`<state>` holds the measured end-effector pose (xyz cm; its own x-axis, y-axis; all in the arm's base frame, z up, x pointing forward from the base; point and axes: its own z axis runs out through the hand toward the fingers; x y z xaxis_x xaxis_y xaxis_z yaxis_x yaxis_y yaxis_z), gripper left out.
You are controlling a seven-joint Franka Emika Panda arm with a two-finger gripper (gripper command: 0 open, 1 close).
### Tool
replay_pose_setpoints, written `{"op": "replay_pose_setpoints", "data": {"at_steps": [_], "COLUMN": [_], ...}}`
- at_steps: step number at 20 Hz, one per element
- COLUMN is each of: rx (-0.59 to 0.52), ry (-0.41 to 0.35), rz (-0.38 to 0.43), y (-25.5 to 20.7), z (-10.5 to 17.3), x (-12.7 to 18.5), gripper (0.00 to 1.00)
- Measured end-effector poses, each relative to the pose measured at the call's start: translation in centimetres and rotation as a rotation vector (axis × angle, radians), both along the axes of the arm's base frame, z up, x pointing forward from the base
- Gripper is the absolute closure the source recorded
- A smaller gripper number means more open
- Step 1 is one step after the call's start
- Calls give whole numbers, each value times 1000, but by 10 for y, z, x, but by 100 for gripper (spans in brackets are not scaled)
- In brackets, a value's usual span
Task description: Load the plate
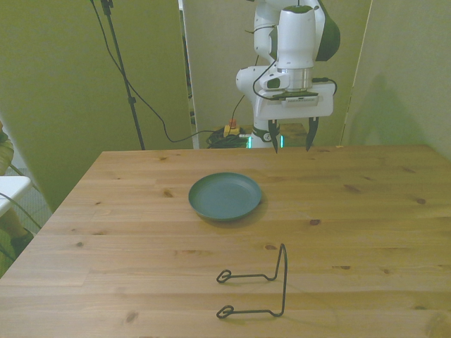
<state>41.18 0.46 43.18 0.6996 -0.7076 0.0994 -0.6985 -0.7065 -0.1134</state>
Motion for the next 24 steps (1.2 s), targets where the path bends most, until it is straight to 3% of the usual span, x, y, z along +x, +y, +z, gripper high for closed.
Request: {"op": "replay_pose_setpoints", "data": {"at_steps": [10, 24], "rx": [-4, -75], "ry": [13, 7], "rz": [-2, -47], "y": [-5, -94], "z": [-8, -13], "x": [11, 58], "gripper": [0, 0]}}
